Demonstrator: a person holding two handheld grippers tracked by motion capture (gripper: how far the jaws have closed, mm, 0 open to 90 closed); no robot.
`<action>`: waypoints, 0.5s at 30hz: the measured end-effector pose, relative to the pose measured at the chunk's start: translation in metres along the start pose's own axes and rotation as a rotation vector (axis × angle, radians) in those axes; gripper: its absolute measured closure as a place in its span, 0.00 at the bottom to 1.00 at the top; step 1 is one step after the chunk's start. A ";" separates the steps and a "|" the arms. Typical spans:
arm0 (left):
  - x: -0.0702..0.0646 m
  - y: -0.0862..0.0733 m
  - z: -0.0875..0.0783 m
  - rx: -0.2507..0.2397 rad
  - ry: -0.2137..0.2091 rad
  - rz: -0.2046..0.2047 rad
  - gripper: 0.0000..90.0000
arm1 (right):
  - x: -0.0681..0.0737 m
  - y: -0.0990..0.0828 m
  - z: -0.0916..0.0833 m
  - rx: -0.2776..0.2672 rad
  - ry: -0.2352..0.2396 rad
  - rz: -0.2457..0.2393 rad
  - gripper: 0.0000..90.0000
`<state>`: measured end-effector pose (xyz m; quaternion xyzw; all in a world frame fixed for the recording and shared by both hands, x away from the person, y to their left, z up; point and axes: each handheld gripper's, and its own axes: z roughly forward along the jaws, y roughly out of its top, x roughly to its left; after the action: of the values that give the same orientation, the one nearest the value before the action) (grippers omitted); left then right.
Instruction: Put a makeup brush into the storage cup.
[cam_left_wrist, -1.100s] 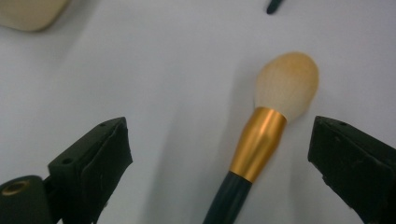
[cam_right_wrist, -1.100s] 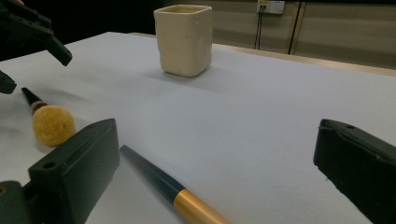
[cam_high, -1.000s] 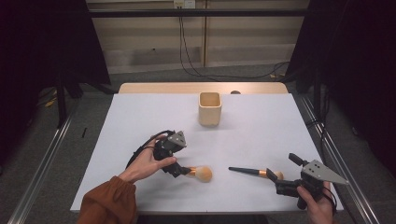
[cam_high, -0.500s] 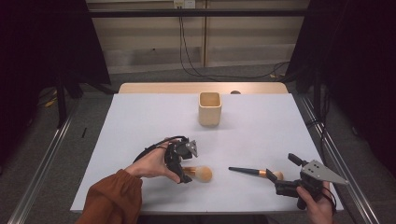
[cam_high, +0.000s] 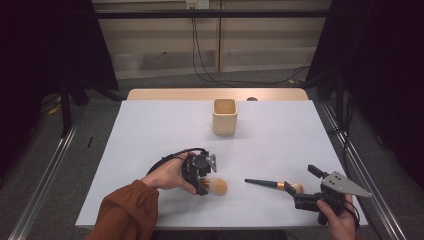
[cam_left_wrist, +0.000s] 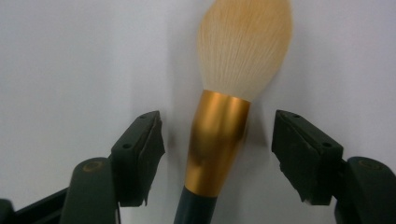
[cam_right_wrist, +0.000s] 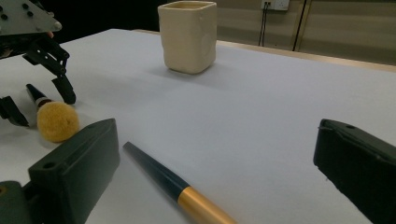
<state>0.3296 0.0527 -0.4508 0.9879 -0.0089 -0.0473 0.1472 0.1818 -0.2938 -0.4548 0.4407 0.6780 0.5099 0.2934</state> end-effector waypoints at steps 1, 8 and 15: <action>0.000 0.001 0.000 0.000 0.004 0.001 0.39 | 0.000 0.000 0.000 0.000 0.000 0.005 0.00; -0.001 0.007 0.000 0.033 0.021 0.034 0.50 | 0.001 0.000 0.000 0.000 0.000 0.003 0.00; -0.007 0.008 0.000 0.042 0.016 0.041 0.65 | 0.001 0.000 0.001 -0.001 0.003 0.005 0.00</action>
<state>0.3230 0.0452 -0.4473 0.9908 -0.0289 -0.0362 0.1274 0.1819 -0.2928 -0.4553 0.4415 0.6770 0.5118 0.2913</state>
